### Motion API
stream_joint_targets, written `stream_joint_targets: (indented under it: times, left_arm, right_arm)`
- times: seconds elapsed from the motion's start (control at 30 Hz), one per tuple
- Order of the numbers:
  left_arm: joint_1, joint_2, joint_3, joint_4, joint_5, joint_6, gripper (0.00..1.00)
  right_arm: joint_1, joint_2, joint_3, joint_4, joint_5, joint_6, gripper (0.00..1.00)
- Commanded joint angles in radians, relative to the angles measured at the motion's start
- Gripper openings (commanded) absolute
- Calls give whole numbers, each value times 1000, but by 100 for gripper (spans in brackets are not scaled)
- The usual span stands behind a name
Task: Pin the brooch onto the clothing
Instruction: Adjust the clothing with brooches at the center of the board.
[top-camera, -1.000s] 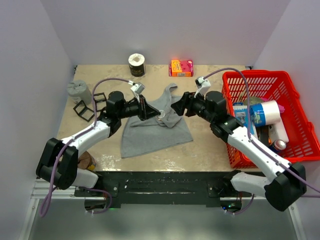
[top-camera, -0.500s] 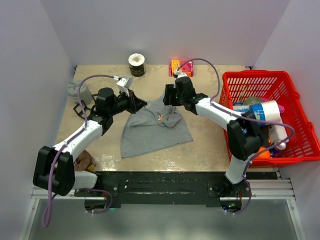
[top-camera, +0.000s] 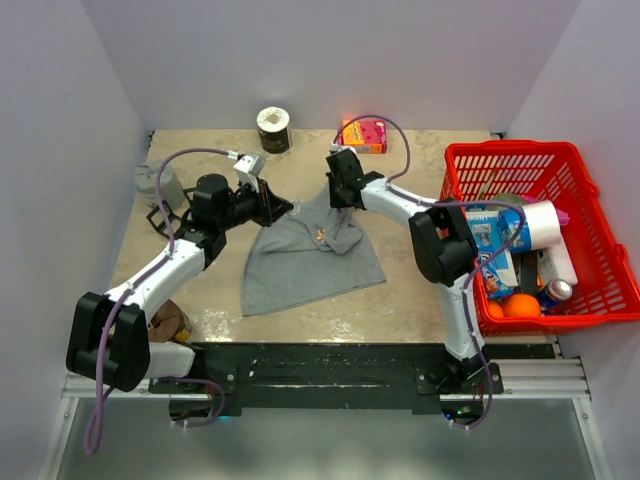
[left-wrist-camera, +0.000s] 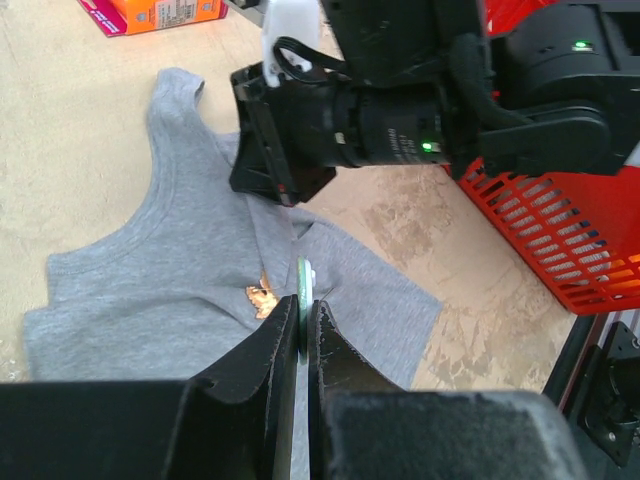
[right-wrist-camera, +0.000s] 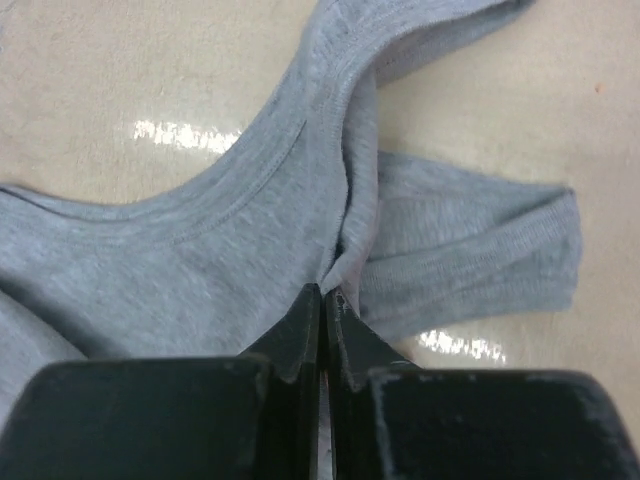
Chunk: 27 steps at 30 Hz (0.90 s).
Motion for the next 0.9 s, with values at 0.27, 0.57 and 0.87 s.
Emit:
stream_joint_targets:
  times: [0.27, 0.57, 0.87]
  left_arm:
    - [0, -7, 44, -3, -20, 36, 0]
    - [0, 2, 41, -1, -21, 34, 0]
    - [0, -21, 41, 3, -15, 29, 0]
  right_arm:
    - [0, 174, 442, 16, 5, -136, 0]
    - [0, 198, 516, 39, -15, -159, 64]
    - [7, -350, -212, 116, -23, -63, 69]
